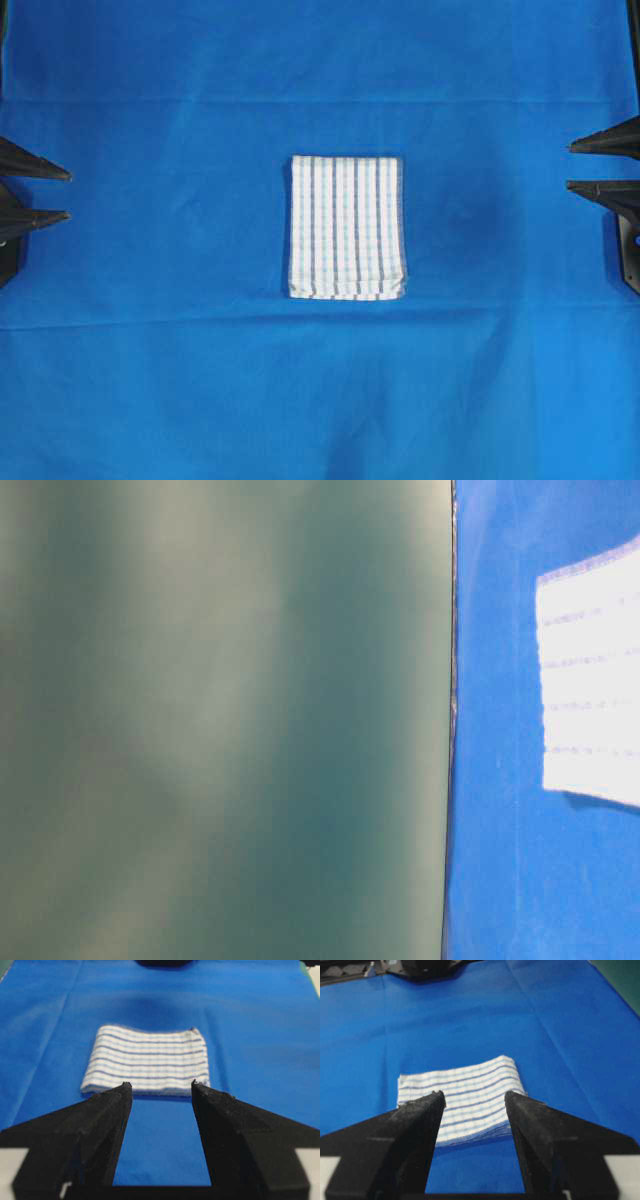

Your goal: Fold a vertical towel.

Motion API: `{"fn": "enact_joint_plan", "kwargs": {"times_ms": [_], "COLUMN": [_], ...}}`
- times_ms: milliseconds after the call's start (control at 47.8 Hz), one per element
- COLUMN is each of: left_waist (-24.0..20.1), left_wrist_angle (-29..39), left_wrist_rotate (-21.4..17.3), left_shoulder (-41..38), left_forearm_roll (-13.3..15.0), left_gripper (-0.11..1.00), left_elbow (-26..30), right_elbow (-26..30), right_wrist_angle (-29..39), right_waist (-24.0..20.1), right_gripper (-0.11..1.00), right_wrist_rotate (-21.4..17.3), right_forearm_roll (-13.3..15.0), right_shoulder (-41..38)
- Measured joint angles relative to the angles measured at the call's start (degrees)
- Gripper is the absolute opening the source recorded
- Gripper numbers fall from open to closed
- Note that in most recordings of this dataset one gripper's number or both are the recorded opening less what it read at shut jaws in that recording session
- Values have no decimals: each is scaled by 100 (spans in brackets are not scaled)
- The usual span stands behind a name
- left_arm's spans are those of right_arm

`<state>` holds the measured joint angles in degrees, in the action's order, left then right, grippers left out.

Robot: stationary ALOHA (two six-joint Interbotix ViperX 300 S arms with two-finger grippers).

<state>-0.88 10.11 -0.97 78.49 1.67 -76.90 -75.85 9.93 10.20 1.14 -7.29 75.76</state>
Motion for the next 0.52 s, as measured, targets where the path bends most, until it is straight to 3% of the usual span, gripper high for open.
{"fn": "enact_joint_plan", "kwargs": {"times_ms": [523], "left_waist": [9], "left_wrist_angle": [0], "left_wrist_rotate": [123], "left_shoulder": [0], "left_forearm_roll": [0], "left_gripper": [49], "left_elbow": [-9], "right_elbow": [9], "right_wrist_angle": [0], "right_waist": [-70], "right_gripper": [58], "right_wrist_rotate": [0], "right_forearm_roll": [-44], "right_shoulder": [-18]}}
